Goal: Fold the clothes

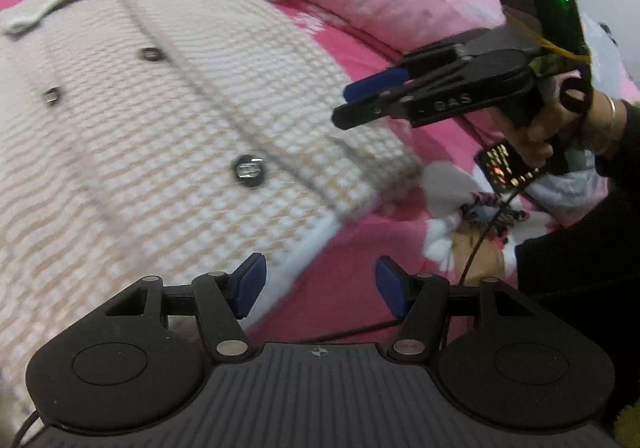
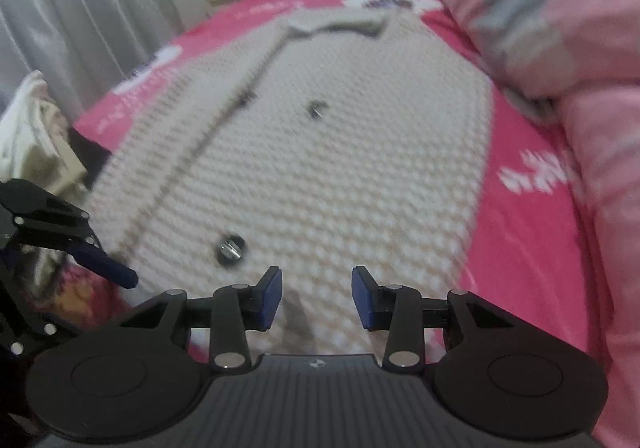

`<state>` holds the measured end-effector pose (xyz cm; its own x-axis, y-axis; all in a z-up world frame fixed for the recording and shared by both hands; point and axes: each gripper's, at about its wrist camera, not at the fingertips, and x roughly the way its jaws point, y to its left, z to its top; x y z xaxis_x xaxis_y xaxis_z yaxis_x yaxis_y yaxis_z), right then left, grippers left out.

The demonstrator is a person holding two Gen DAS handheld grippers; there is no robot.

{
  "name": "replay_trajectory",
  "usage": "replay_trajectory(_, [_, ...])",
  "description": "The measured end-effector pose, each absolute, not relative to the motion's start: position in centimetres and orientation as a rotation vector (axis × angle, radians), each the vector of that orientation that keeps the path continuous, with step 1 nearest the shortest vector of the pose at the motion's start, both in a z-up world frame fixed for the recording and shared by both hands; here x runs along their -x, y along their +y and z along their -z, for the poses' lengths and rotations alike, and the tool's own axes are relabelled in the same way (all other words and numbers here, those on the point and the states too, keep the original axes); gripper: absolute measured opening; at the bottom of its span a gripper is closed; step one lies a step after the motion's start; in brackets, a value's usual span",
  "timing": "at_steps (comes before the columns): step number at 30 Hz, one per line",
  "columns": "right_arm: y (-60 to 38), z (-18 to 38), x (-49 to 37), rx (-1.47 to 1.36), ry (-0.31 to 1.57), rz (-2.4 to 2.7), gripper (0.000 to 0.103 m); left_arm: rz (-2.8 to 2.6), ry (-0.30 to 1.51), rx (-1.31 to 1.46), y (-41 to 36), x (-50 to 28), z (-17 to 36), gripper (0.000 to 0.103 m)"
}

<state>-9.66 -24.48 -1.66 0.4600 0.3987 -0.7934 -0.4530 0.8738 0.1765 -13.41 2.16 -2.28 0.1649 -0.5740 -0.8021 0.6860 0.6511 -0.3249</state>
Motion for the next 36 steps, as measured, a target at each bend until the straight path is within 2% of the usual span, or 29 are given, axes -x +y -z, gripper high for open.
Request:
replay_trajectory(6, [-21.0,2.0,9.7,0.081,0.907,-0.615,0.041,0.771,1.044,-0.039,5.2,11.7,1.7,0.061])
replay_trajectory(11, [-19.7,6.3,9.6,0.230,0.975,-0.617,0.042,0.759,1.131,-0.050,4.7,11.1,5.5,0.061])
replay_trajectory(15, [-19.4,4.9,9.4,0.280,0.961,-0.615,0.042,0.797,1.058,-0.211,3.1,12.6,5.7,0.062])
replay_trajectory(23, [-19.3,1.9,10.1,0.183,0.847,-0.682,0.042,0.855,1.056,-0.222,4.4,12.9,4.0,0.062])
replay_trajectory(27, [-16.4,2.6,11.0,0.268,0.798,-0.816,0.042,0.869,1.049,-0.271,5.0,13.4,3.2,0.062])
replay_trajectory(32, [-13.1,7.1,11.0,0.418,0.812,-0.872,0.045,0.865,1.078,-0.326,5.0,13.8,4.0,0.062])
replay_trajectory(36, [-13.9,5.2,10.7,0.381,0.812,-0.859,0.045,0.891,1.069,-0.365,5.0,14.1,4.0,0.062])
